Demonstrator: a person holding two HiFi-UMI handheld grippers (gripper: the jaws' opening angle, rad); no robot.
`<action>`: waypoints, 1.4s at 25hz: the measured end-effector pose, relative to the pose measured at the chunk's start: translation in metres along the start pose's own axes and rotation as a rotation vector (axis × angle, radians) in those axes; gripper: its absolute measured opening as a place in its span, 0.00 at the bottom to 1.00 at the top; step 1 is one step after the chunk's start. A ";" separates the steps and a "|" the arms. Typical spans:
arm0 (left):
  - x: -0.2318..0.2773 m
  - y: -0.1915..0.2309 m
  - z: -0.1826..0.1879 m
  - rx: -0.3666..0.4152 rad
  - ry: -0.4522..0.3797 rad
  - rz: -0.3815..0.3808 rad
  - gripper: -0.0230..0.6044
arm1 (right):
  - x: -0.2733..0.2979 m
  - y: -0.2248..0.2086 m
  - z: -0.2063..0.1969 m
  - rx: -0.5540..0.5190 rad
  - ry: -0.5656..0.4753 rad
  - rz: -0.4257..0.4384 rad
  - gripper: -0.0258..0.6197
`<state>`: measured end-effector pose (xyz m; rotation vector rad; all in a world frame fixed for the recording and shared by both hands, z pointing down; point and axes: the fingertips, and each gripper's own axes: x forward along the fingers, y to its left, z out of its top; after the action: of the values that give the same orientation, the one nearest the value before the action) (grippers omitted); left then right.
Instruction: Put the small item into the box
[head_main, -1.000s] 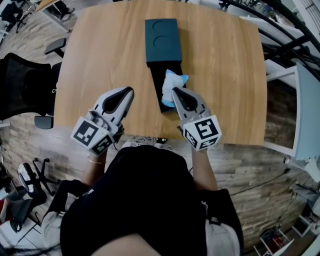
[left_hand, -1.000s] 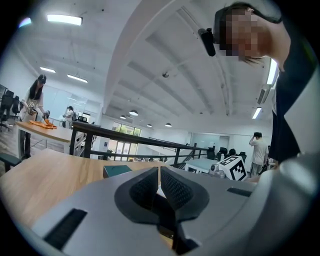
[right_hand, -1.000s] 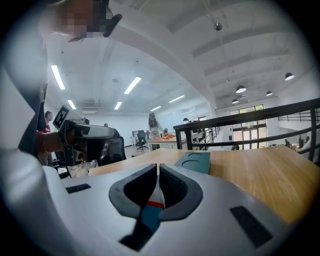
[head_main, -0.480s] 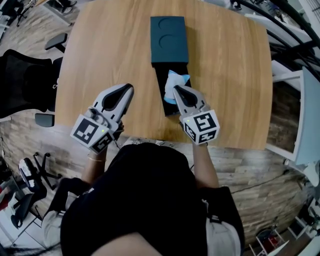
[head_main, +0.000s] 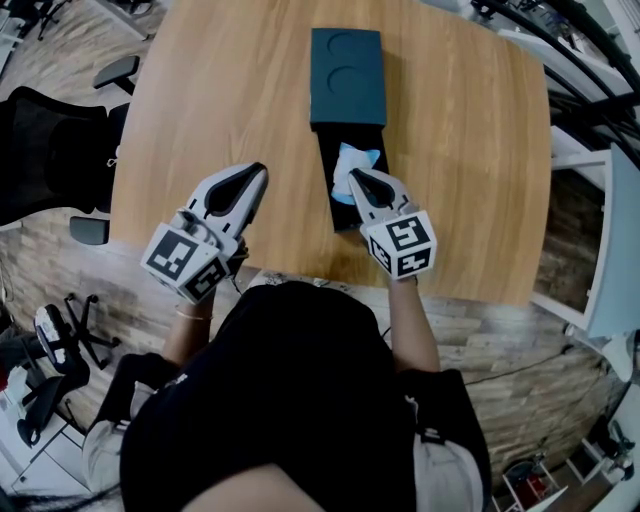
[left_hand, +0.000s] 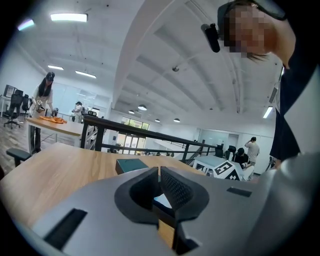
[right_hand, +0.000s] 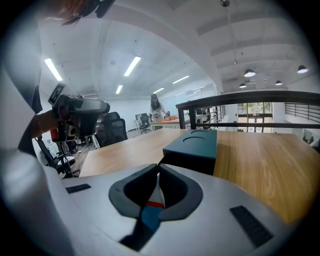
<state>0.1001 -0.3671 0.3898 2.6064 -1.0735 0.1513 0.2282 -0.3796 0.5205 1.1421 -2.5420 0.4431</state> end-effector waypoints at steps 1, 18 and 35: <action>0.000 0.000 0.001 0.001 0.000 0.001 0.07 | 0.002 0.000 -0.002 -0.003 0.008 0.000 0.08; 0.004 -0.003 -0.002 0.049 0.015 -0.004 0.07 | -0.011 -0.003 0.018 -0.003 -0.048 -0.043 0.08; -0.009 -0.018 -0.006 0.039 -0.011 -0.029 0.07 | -0.063 0.014 0.076 -0.039 -0.206 -0.100 0.08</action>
<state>0.1066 -0.3473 0.3887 2.6592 -1.0466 0.1532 0.2453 -0.3594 0.4247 1.3564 -2.6369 0.2626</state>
